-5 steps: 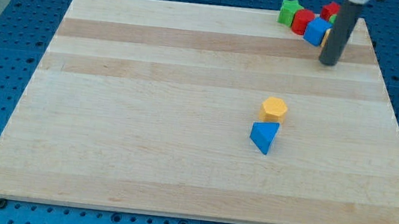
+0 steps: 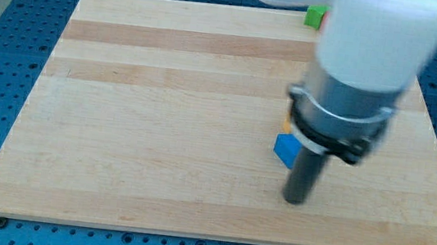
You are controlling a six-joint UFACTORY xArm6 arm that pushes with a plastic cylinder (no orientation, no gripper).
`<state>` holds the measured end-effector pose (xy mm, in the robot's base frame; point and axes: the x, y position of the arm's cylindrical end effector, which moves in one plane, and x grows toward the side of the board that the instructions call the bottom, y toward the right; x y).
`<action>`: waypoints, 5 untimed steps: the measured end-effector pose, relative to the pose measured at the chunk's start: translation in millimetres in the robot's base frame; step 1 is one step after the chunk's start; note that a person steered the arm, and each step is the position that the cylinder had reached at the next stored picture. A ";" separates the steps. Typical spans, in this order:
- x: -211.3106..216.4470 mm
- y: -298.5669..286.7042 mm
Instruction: Separate blue triangle from the yellow hexagon
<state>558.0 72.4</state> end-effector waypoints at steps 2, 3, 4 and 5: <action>-33.1 -31.9; -33.1 2.3; -45.7 12.4; -63.4 -17.9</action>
<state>494.6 54.5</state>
